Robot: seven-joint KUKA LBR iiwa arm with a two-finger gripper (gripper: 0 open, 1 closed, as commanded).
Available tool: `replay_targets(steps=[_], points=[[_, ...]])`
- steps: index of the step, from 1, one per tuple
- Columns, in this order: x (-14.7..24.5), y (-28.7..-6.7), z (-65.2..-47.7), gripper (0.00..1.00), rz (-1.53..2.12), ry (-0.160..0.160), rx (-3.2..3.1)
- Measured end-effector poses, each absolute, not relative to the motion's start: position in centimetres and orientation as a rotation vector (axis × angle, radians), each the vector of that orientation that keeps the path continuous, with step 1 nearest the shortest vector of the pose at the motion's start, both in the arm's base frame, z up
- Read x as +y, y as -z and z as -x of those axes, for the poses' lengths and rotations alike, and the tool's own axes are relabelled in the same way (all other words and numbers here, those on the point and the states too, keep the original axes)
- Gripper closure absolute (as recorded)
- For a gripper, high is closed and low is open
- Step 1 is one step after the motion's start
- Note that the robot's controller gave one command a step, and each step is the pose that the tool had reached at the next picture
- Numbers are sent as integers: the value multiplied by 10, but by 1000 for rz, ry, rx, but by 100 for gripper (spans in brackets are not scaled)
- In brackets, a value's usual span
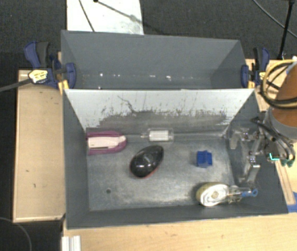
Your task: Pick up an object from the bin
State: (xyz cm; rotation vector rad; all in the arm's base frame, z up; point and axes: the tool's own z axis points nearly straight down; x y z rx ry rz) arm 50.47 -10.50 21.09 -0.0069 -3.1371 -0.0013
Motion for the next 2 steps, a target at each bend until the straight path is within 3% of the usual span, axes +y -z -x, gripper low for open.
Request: replay_targets(steps=[1,2], points=[[-76,-71,-482,0,-667,-5,-3086],[-70,-101,-482,0,-245,0,-3138]])
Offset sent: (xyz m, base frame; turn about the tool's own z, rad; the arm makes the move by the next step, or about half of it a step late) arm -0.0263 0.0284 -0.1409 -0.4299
